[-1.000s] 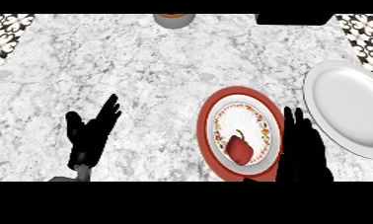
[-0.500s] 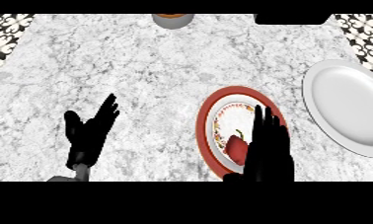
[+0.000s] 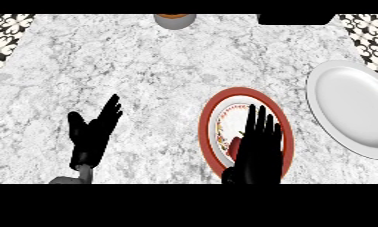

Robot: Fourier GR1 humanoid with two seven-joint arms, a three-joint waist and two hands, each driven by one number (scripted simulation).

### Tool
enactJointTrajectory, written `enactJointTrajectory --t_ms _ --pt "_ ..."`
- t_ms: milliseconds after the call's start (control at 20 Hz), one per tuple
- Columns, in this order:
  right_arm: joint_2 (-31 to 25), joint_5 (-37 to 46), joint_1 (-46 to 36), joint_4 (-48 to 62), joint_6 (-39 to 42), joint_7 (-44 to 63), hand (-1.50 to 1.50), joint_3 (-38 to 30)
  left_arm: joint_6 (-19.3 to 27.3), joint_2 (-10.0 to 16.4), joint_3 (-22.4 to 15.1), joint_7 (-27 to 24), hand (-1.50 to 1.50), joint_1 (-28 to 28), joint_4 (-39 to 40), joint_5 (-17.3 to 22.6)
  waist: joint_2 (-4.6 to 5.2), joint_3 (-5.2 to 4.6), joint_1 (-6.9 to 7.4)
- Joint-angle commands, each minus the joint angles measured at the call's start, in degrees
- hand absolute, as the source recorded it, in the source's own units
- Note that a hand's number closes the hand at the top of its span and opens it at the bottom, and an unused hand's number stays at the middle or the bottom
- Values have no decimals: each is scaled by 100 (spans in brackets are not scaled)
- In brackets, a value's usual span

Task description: Pick the bell pepper from the plate and place it in the plate

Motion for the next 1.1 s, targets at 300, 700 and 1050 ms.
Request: enactJointTrajectory --t_ms 300,700,1050 --pt "74 -182 -332 446 76 813 -150 -468 -56 -20 108 74 0 93 -56 -21 6 -6 -3" --pt "53 -595 -54 850 463 43 150 -905 -70 -93 109 82 0 123 -15 -151 5 -6 -31" --pt "76 -169 -301 1528 6 324 150 -392 -182 -96 248 169 0 150 -209 -116 2 -5 -12"
